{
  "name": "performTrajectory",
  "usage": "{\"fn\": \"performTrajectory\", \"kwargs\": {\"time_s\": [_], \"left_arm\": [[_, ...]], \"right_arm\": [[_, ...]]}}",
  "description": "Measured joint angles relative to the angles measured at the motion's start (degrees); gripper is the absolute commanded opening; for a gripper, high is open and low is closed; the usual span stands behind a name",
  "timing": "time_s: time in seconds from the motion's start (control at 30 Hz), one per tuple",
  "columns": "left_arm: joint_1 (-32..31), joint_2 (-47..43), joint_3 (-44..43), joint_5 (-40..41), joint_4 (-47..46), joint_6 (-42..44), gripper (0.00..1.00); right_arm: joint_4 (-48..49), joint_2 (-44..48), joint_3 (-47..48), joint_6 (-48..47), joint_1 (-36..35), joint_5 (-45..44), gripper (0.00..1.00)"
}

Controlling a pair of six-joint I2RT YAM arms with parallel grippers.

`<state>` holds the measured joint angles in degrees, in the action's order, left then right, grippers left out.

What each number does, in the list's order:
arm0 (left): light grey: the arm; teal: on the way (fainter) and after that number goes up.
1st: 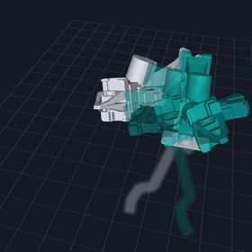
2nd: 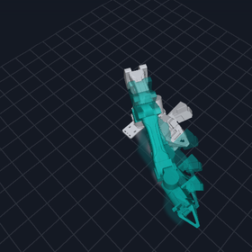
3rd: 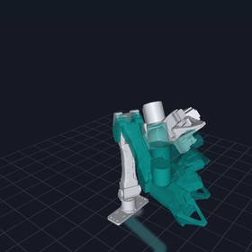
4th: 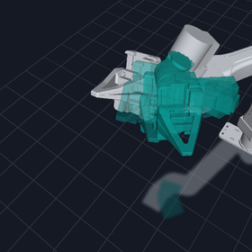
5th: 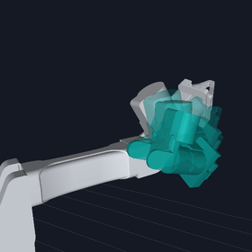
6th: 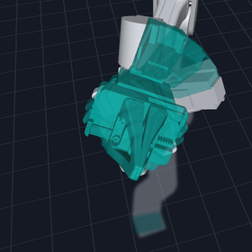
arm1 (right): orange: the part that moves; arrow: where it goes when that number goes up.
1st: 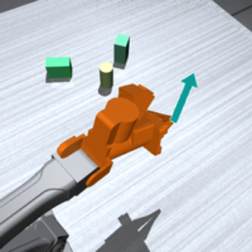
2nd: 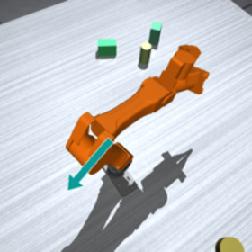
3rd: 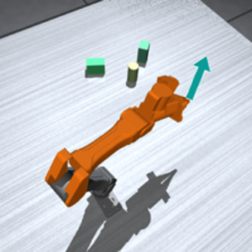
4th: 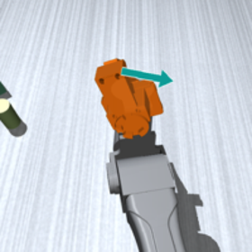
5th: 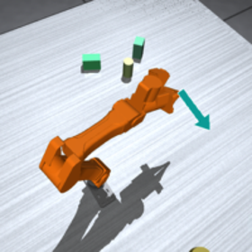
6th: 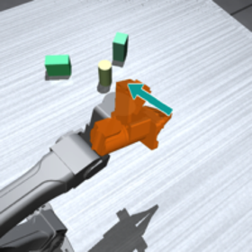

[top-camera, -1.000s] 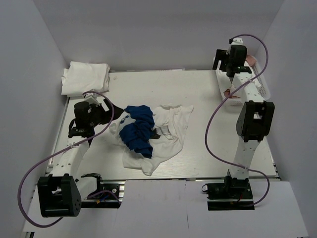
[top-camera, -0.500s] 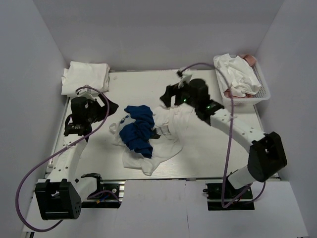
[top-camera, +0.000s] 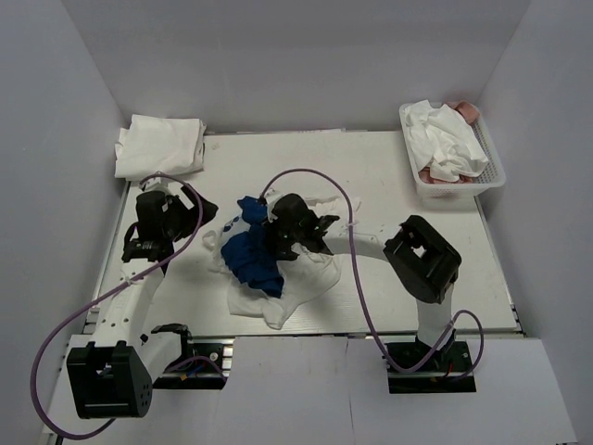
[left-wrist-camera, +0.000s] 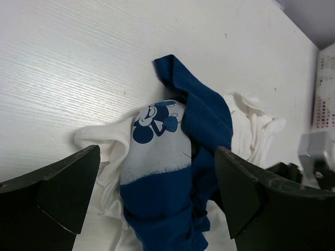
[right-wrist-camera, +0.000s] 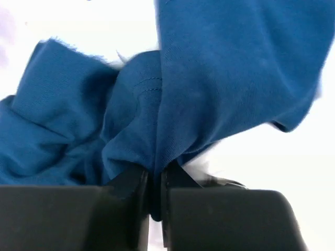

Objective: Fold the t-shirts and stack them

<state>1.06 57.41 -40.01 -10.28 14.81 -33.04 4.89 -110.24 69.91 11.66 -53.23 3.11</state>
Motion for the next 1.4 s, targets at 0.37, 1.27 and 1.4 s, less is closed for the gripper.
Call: {"fn": "performTrajectory", "kwargs": {"time_s": [0.37,1.27,1.4], "left_arm": [[0.00,-3.48,2.16,3.89,-0.35,-2.51,1.00],[0.00,14.75,-2.10,6.45,1.79,-2.40,1.00],[-0.09,20.28,-4.42,4.50,1.97,-2.29,0.95]], "right_arm": [[-1.88,16.24,2.58,-1.86,3.72,-18.71,0.00],[-9.90,3.96,41.75,-13.79,49.46,-40.72,0.52],[-16.22,-1.22,41.68,-10.08,51.95,-42.29,0.90]]}}
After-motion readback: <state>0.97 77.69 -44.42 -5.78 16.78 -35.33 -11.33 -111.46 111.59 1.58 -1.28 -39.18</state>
